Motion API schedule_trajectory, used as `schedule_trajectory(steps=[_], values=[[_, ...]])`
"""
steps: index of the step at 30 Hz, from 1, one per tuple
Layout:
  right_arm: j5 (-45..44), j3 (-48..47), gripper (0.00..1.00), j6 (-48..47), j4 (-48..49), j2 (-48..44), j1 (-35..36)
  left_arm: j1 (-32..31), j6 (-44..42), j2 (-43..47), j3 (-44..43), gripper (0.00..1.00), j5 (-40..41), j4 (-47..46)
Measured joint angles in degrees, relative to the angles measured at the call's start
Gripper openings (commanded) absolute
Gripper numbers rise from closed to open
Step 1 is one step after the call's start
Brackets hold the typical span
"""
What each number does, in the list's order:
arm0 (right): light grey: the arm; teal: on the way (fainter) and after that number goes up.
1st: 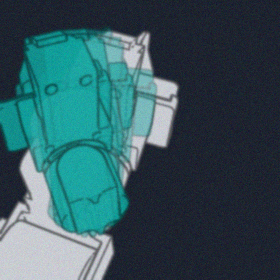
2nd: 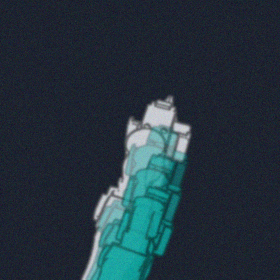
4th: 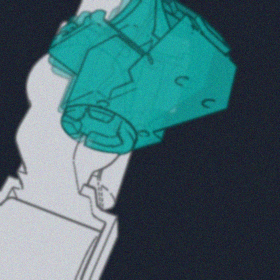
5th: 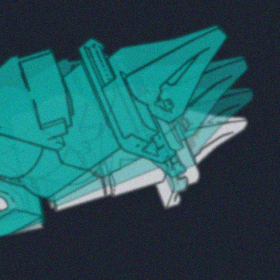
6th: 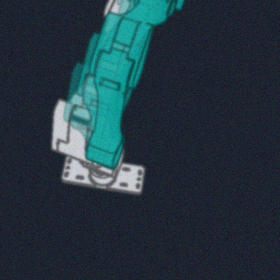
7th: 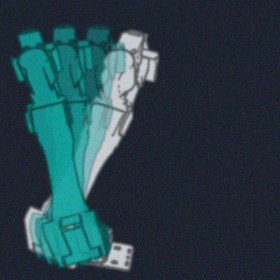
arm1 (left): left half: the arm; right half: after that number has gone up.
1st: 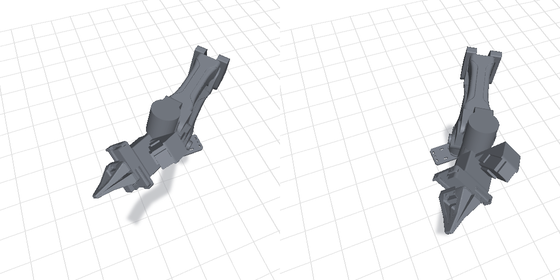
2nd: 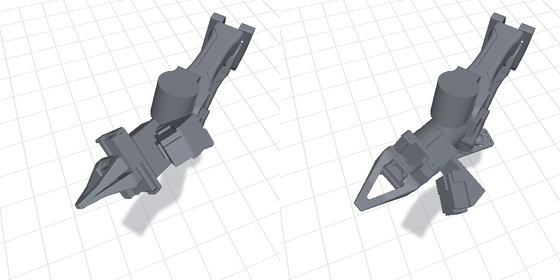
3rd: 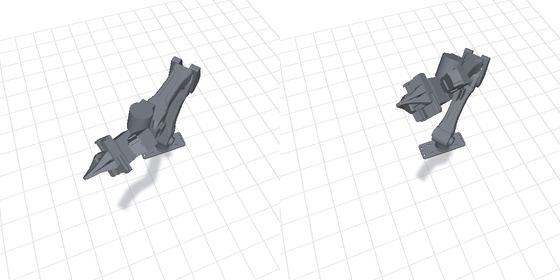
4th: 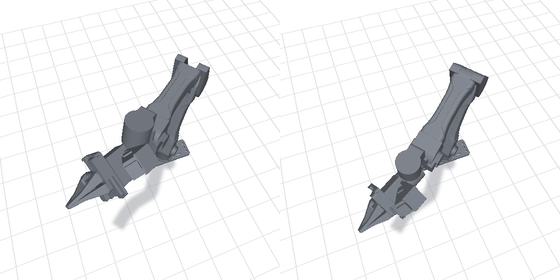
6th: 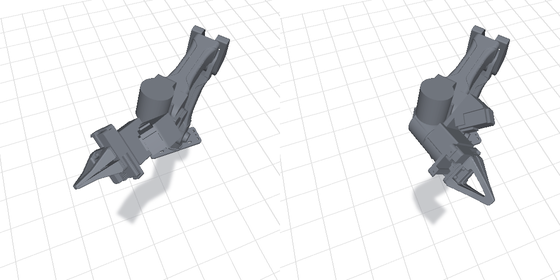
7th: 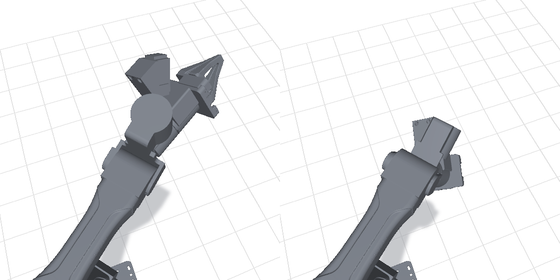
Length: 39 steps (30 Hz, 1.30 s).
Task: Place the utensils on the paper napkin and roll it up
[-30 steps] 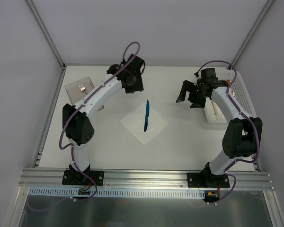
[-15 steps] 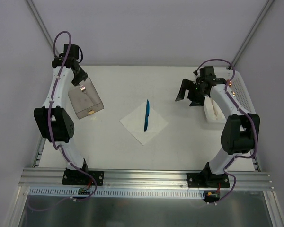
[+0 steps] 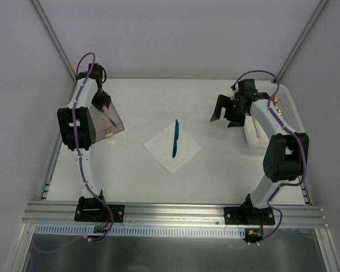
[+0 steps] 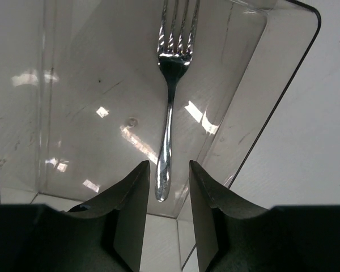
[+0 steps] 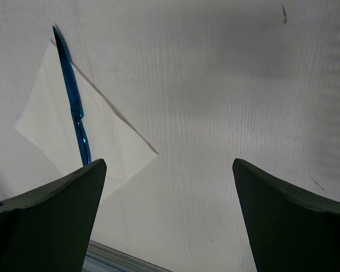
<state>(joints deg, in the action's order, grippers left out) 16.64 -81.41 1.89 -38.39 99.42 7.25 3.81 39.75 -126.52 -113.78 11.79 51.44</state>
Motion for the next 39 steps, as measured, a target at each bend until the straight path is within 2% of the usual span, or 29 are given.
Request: schedule_trajectory(steps=[5,18,20,26,35,39], values=[[-0.4,0.0,0.99,-0.2,-0.1,1.1,-0.1,0.0,0.1,-4.4,-3.6,0.37,-1.7,-0.2],[-0.9,-1.0,0.99,-0.5,-0.8,4.0,-0.5,1.6,0.5,-9.4,-3.3,0.35,-2.6,-0.2],[-0.9,-1.0,0.99,-0.5,-0.9,4.0,-0.5,1.9,0.5,-9.4,-3.3,0.33,-2.9,-0.2],[-0.9,-1.0,0.99,-0.5,-0.9,4.2,-0.6,2.3,0.2,-9.4,-3.0,0.01,-4.5,-0.3],[-0.4,-1.0,0.99,-0.7,-0.9,4.2,-0.6,2.7,-0.2,-8.0,-1.5,0.0,-5.4,-1.2],[0.7,-1.0,0.99,-0.7,-0.9,4.2,-0.6,2.7,-2.1,-4.5,-0.6,0.0,-5.4,-0.5]])
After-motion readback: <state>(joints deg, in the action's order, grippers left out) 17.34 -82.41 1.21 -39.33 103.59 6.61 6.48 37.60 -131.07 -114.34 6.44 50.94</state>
